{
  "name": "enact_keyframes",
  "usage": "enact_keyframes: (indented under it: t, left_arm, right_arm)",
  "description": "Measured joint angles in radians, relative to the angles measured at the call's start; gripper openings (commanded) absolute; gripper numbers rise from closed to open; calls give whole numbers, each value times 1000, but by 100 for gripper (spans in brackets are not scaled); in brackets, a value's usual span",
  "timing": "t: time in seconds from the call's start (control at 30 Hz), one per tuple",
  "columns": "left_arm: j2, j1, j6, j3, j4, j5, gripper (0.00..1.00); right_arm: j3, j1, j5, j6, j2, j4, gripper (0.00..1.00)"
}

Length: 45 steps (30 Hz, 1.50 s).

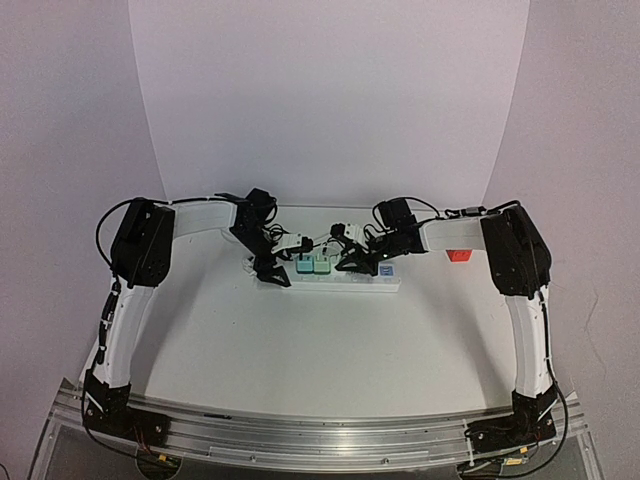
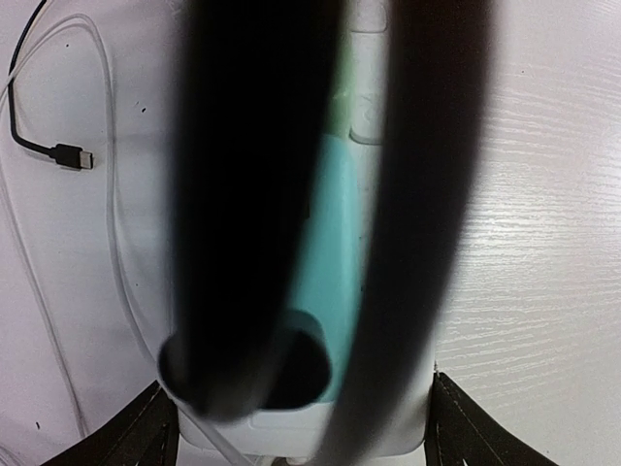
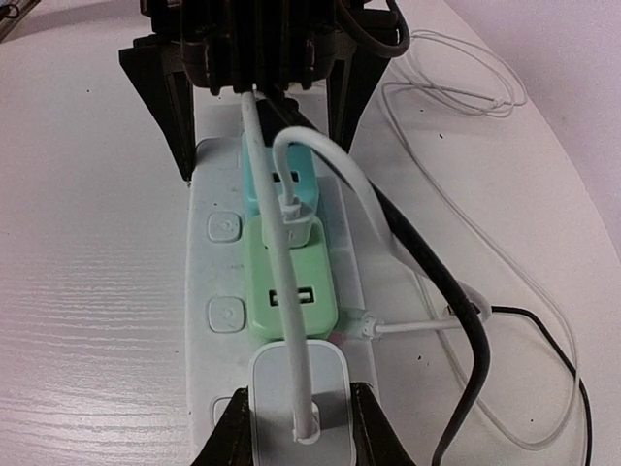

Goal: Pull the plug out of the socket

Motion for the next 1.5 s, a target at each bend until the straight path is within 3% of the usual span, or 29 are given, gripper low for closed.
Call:
enact_keyframes:
  t: [0.53,1.1,1.5]
  left_arm:
    - [0,0,11,6,-2,-20,0]
    - [0,-7,11,13,-4,-55,0]
    - [-1,-8,17,11,-3,-60,0]
  right_arm:
    - [-12,-2,-14,92,0,72,0]
    - [-1,22,64,-109,-9,5,0]
    - [2,17,60,9,-11,16,0]
